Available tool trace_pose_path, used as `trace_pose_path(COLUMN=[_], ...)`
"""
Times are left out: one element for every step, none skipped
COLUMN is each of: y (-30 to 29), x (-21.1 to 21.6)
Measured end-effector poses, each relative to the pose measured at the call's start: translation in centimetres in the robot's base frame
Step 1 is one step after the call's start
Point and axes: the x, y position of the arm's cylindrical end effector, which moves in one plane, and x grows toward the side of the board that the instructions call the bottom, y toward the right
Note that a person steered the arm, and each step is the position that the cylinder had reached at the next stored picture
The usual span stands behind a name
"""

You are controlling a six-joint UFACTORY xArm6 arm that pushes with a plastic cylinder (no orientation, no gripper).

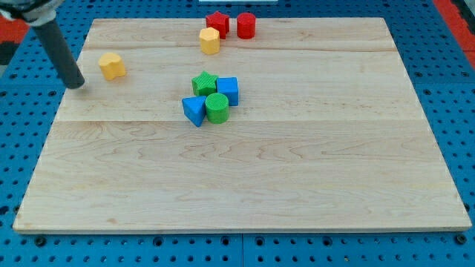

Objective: Move the yellow blocks below the red blocks

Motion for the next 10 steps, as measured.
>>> trace_pose_path(y=[2.8,6.0,11.1,11.2,14.5,19.1,22.7,25.6,26.5,26.5], x=[-1.7,-3.5,-2.6,-0.9,-1.7,-3.3,-4.9,-6.3,-6.3,-6.3])
